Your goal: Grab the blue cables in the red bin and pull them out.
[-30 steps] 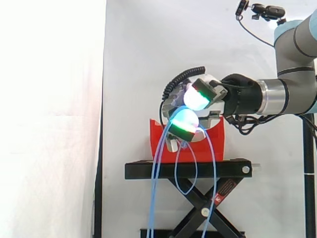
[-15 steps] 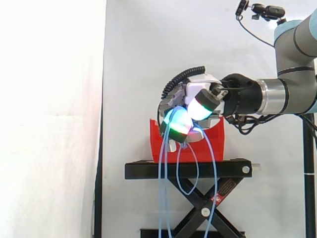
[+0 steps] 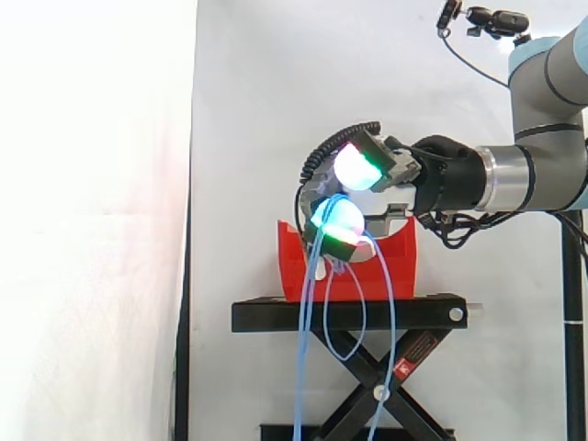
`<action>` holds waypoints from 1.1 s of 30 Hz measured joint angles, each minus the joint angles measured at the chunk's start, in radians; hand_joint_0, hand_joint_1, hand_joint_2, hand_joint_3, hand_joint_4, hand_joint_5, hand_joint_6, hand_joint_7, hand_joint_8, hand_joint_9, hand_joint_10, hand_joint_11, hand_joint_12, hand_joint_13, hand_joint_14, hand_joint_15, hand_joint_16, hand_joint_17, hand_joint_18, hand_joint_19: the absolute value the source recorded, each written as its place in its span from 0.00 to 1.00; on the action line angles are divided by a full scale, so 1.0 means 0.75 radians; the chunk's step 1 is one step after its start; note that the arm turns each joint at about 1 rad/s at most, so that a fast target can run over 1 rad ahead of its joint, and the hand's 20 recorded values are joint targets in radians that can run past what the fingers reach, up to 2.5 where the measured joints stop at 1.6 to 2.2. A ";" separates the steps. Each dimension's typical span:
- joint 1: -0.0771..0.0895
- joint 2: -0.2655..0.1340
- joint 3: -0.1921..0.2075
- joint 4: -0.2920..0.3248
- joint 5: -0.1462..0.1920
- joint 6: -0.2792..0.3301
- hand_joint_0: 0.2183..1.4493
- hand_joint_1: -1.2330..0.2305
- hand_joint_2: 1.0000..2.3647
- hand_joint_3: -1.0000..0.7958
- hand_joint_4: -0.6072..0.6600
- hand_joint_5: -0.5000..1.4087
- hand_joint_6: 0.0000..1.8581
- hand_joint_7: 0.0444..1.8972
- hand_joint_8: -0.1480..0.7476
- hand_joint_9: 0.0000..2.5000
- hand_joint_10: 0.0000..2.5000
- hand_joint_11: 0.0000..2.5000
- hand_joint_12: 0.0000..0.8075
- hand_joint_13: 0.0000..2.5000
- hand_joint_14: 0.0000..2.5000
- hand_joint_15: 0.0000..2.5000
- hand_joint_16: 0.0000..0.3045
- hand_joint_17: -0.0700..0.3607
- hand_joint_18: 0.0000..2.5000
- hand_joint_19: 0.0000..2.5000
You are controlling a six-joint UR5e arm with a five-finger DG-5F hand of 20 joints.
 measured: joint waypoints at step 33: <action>0.002 0.000 0.007 0.001 0.000 0.002 0.55 0.20 0.00 0.05 0.68 0.81 0.00 0.44 0.48 0.48 0.02 0.58 0.57 0.52 0.01 0.44 0.13 0.37 0.29 0.30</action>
